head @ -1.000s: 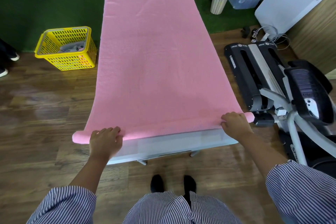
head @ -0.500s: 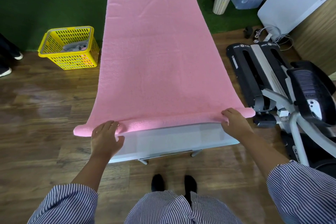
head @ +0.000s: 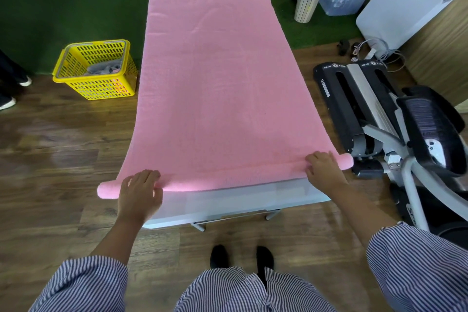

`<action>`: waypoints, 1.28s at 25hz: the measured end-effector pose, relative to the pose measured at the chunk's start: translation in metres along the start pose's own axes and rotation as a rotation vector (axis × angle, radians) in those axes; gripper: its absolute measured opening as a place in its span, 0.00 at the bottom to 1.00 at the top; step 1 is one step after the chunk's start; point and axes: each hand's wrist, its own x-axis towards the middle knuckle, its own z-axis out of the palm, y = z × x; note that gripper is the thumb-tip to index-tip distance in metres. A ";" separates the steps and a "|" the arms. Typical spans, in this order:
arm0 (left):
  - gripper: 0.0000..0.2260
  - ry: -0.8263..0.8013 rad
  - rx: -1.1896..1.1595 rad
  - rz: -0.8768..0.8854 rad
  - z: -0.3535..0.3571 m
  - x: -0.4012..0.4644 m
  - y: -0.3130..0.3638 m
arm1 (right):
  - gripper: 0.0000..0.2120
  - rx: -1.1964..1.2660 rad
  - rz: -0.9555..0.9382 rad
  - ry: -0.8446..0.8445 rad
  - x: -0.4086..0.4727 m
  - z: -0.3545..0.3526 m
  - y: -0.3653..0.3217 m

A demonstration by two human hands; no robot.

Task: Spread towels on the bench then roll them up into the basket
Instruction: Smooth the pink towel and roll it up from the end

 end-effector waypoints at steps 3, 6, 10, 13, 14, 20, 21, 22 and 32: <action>0.08 0.081 -0.075 -0.080 0.004 0.004 0.003 | 0.07 0.070 0.015 0.100 0.000 -0.001 -0.002; 0.11 0.040 -0.072 -0.028 0.009 0.002 0.000 | 0.09 0.233 0.051 0.062 -0.004 -0.002 -0.005; 0.15 -0.093 -0.049 -0.062 0.003 0.008 0.000 | 0.18 0.216 0.067 -0.051 -0.003 -0.005 -0.003; 0.12 -0.111 0.053 -0.046 -0.006 0.009 0.006 | 0.09 0.137 0.039 -0.057 0.001 -0.005 -0.002; 0.15 -0.138 0.080 -0.023 -0.006 0.007 0.004 | 0.06 0.107 0.031 -0.081 0.002 -0.005 -0.002; 0.13 -0.057 0.046 -0.010 -0.004 0.014 -0.004 | 0.04 0.046 -0.012 -0.035 0.009 -0.006 0.000; 0.13 -0.026 0.015 -0.007 -0.002 0.015 -0.003 | 0.05 0.040 -0.022 0.019 0.010 -0.005 0.001; 0.12 -0.010 -0.019 -0.004 0.001 0.016 -0.002 | 0.06 0.030 -0.014 0.044 0.010 -0.004 0.002; 0.09 -0.090 -0.008 -0.042 -0.003 0.015 0.011 | 0.14 0.112 0.027 -0.081 0.006 -0.007 -0.001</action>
